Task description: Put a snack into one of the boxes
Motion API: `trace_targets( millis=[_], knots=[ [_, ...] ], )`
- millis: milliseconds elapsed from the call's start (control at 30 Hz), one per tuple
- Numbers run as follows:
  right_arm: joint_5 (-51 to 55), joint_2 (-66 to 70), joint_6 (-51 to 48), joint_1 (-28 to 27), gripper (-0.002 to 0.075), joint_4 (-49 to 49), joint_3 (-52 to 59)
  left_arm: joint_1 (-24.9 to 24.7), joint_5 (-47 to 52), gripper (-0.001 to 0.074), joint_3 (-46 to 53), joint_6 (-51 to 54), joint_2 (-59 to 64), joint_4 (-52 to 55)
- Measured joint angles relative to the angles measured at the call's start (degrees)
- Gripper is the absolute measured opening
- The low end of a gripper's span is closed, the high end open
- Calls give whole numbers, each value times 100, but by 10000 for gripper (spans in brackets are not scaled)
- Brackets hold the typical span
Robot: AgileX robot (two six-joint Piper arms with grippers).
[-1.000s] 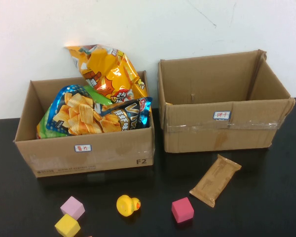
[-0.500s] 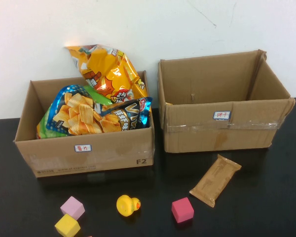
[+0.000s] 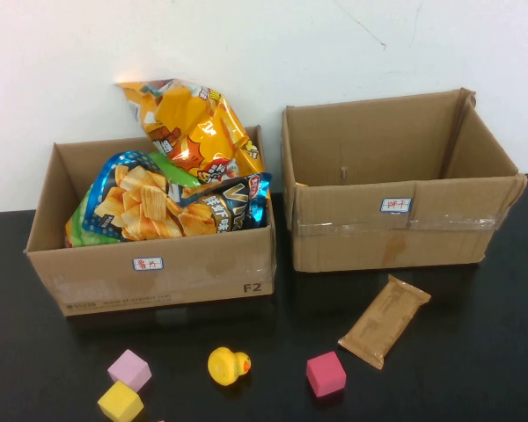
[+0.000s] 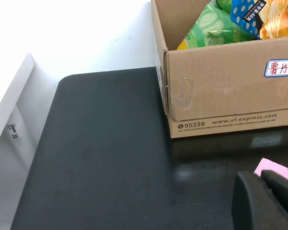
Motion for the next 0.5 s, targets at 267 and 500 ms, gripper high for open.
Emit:
trace_targets(
  millis=[267, 500],
  knots=[
    [129, 576, -435, 0, -1, -1207, -1220, 0, 0, -2, 0, 0, 0, 0],
    [1328, 3016, -2573, 0, -1, -1525, -3079, 0, 0, -2, 0, 0, 0, 0]
  ],
)
